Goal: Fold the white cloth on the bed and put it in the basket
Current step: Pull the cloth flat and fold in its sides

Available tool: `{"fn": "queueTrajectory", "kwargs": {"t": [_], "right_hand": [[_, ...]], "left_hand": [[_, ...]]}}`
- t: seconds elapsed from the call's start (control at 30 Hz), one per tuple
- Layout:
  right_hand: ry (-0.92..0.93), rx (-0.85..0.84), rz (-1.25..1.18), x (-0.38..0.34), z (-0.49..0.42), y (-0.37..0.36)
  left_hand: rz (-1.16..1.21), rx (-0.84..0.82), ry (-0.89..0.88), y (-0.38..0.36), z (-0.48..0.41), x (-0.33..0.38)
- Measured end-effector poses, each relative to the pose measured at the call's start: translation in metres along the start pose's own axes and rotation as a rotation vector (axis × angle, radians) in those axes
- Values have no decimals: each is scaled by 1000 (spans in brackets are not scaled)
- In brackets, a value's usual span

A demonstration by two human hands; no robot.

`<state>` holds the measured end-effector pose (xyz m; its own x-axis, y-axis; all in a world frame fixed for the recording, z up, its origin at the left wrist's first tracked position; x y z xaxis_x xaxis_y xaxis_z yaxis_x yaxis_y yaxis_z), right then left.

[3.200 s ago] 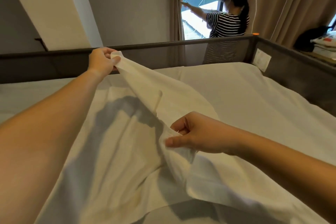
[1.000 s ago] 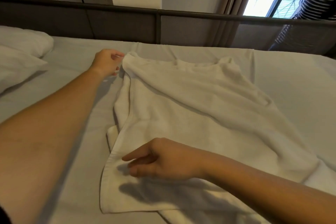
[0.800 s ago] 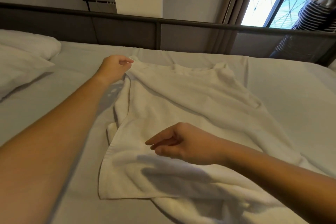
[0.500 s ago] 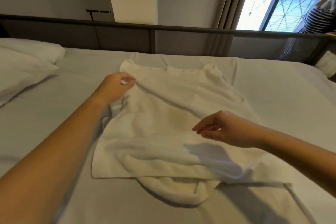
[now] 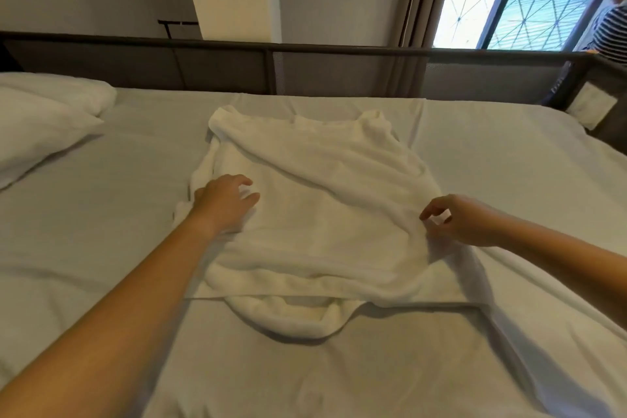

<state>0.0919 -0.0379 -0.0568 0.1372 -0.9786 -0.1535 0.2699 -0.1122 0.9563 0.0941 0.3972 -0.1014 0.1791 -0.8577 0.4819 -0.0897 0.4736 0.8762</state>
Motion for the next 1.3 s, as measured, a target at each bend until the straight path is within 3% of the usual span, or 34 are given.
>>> {"fn": "queueTrajectory", "kwargs": {"t": [0.33, 0.5, 0.83, 0.93, 1.1, 1.3], "right_hand": [[15, -108, -25, 14, 12, 7], [-4, -156, -43, 35, 15, 6], [-169, -282, -409, 79, 3, -17], [-223, -315, -515, 88, -3, -29], [-206, -371, -637, 90, -8, -33], [-171, -566, -759, 90, -10, -42]], "left_hand": [[153, -138, -90, -64, -47, 109], [-5, -99, -105, -91, -83, 174], [164, -76, -166, -153, -167, 294], [191, -49, -144, -173, -188, 313], [24, -18, -51, -199, -213, 324], [0, 74, 62, -202, -237, 325]]}}
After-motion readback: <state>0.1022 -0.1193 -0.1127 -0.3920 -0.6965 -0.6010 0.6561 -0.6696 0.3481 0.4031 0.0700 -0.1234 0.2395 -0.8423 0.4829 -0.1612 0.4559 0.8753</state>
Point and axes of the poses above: each hand's wrist, its own z-axis away from the middle knuckle, its own y-axis out of the back of the hand, x = y × z, the point moved 3 cm from there along -z, towards the middle knuckle, and after that the axes turned 4 degrees about z, right-handed, at the moved point
